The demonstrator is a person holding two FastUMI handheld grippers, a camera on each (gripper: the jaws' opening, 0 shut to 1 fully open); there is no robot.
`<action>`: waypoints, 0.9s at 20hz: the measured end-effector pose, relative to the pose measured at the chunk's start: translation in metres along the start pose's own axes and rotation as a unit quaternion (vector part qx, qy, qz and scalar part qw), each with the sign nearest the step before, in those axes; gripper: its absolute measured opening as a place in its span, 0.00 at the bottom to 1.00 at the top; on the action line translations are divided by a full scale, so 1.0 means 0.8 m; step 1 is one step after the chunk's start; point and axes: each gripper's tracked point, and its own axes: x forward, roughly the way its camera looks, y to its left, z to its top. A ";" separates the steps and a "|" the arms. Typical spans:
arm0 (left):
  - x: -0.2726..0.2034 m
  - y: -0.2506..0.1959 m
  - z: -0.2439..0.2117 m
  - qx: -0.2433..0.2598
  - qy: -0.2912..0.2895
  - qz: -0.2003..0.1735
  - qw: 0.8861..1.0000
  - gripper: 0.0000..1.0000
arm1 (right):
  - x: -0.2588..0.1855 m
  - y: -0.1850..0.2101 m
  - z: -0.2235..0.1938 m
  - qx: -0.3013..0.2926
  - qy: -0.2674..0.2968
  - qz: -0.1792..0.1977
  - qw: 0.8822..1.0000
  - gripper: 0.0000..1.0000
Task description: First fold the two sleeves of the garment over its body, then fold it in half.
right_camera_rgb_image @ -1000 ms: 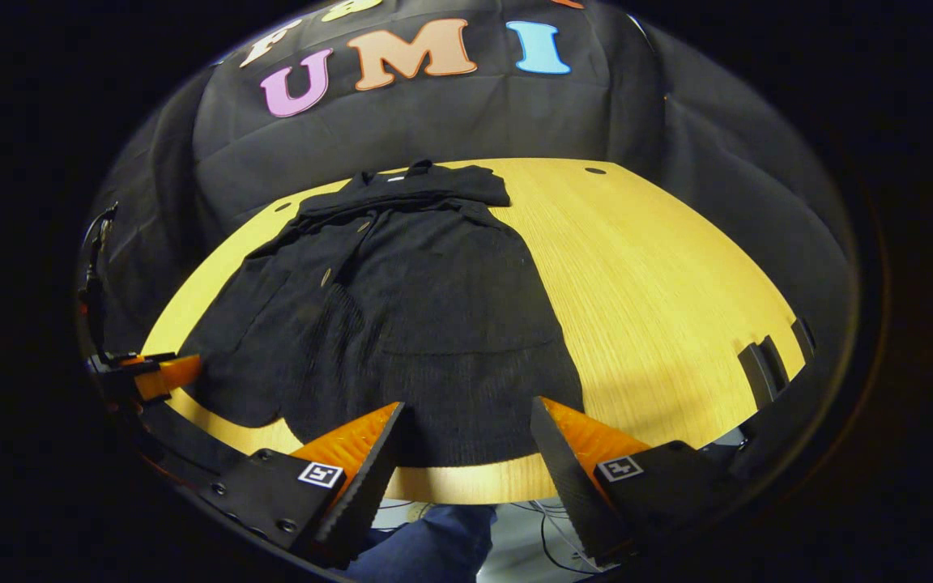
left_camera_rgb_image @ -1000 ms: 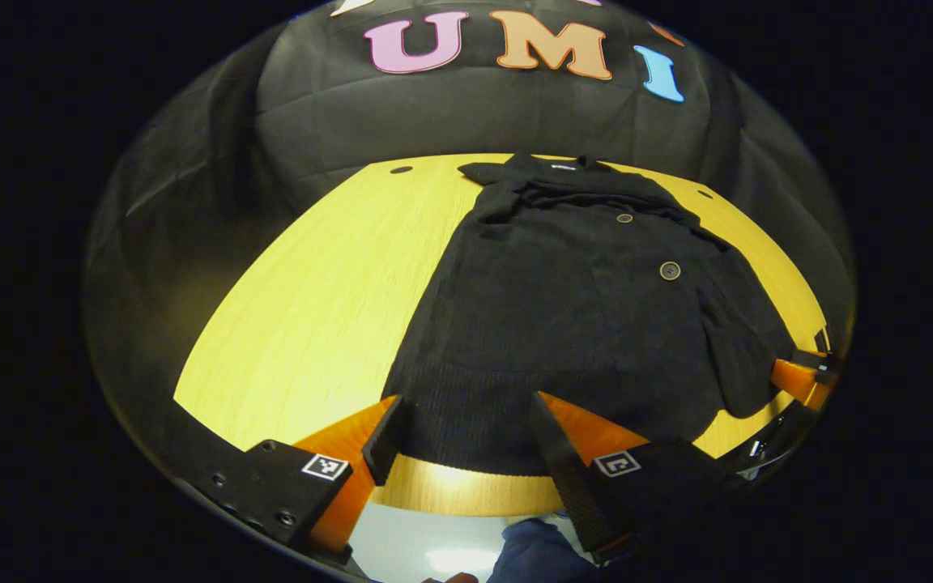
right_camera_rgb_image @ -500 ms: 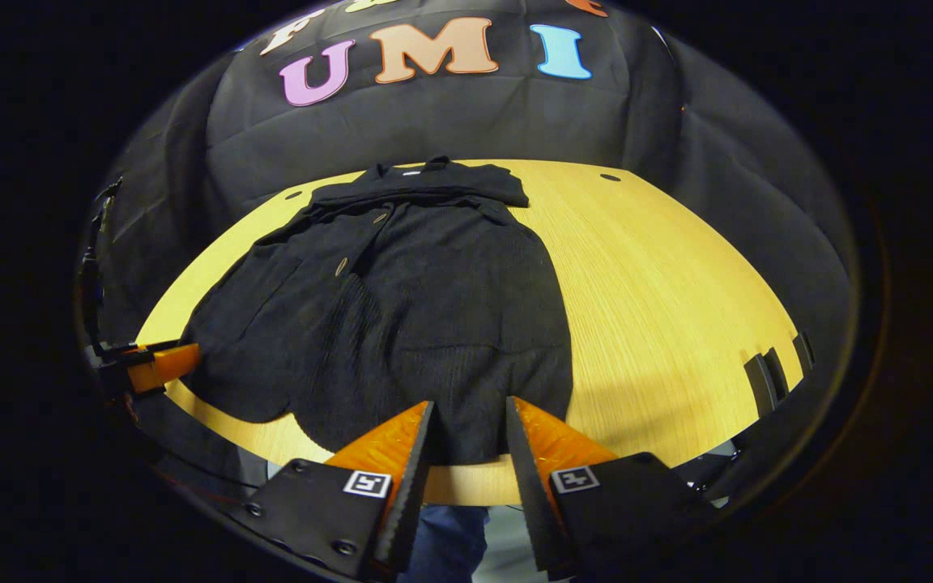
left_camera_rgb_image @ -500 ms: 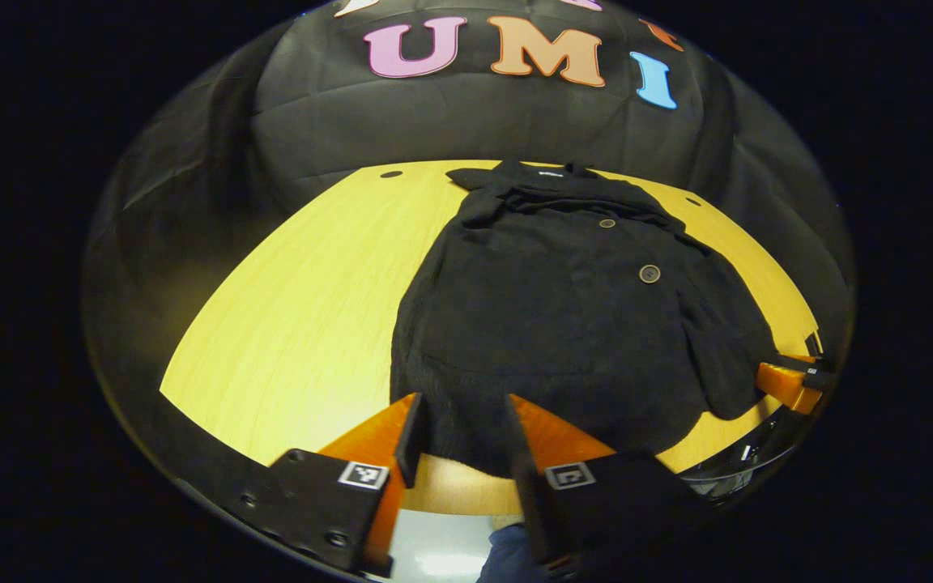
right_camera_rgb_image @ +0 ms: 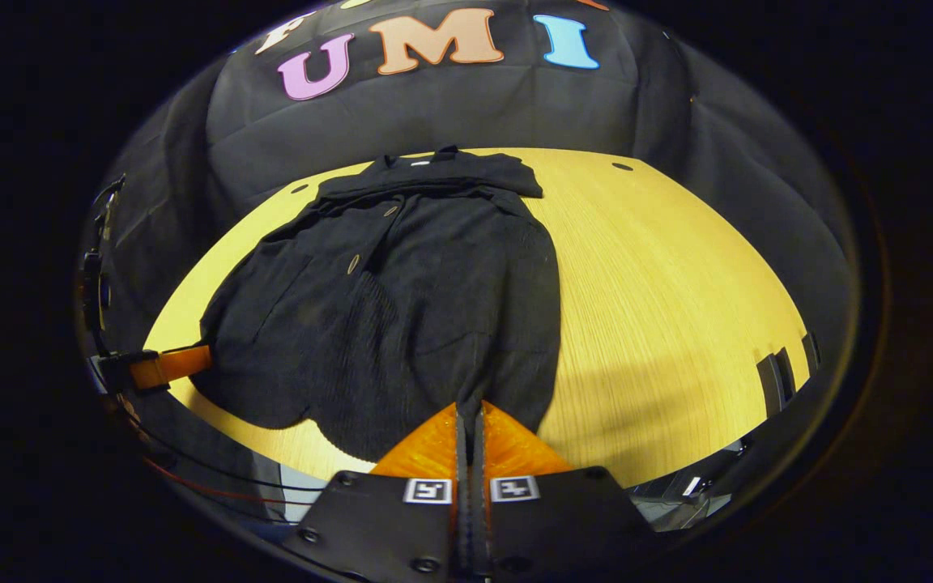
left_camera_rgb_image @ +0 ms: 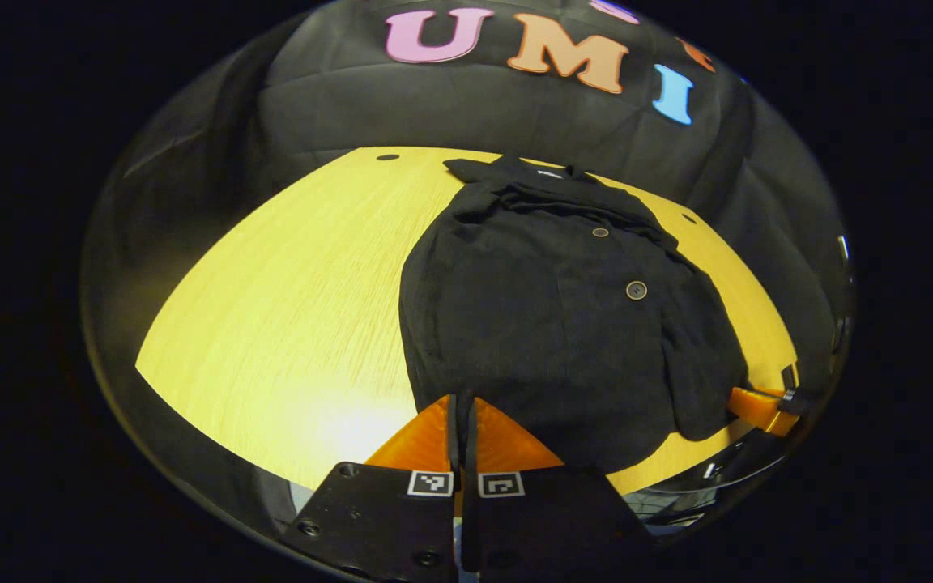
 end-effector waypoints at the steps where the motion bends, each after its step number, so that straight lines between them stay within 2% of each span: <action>1: -0.001 0.003 0.004 -0.006 0.005 0.002 1.000 0.00 | -0.001 -0.001 0.004 0.001 0.000 0.000 1.000 0.03; 3: -0.004 0.011 0.027 -0.015 -0.009 0.004 1.000 0.00 | -0.006 -0.005 0.017 -0.004 -0.005 -0.002 1.000 0.02; 11: 0.003 -0.015 0.110 -0.040 -0.052 -0.032 0.997 0.00 | -0.025 -0.010 0.112 -0.010 -0.073 -0.013 0.997 0.03; 18: -0.010 -0.043 0.226 -0.031 -0.119 -0.060 0.991 0.00 | -0.038 -0.009 0.190 -0.012 -0.118 -0.010 0.993 0.02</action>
